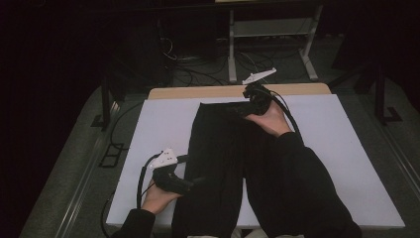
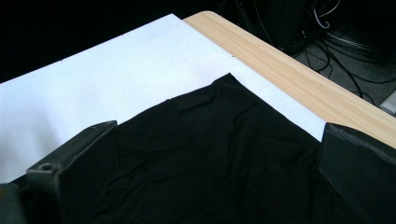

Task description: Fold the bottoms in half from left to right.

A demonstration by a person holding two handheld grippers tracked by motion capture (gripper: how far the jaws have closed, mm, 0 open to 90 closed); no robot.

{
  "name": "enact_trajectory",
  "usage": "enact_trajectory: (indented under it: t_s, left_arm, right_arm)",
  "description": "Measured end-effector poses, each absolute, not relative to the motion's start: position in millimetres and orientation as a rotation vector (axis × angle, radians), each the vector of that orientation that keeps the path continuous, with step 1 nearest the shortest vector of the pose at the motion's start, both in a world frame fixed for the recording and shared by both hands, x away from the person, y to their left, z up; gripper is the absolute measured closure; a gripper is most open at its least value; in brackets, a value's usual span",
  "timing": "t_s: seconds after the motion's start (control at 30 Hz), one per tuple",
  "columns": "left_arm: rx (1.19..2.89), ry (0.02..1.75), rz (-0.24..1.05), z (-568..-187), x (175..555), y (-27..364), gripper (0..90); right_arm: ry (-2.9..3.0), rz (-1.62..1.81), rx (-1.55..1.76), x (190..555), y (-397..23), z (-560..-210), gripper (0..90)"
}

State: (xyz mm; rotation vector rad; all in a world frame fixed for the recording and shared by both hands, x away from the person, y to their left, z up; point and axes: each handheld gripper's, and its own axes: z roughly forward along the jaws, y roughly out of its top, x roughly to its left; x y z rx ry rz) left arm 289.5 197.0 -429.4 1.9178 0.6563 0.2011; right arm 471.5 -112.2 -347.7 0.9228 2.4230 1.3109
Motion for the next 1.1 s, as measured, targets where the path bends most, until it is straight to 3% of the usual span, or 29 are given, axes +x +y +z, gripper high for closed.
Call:
enact_trajectory:
  t_s: [1.1]
  left_arm:
    - [1.928,0.640,0.187,-430,288,196,0.0]
  right_arm:
    - [2.476,1.305,0.904,500,-46,-360,0.0]
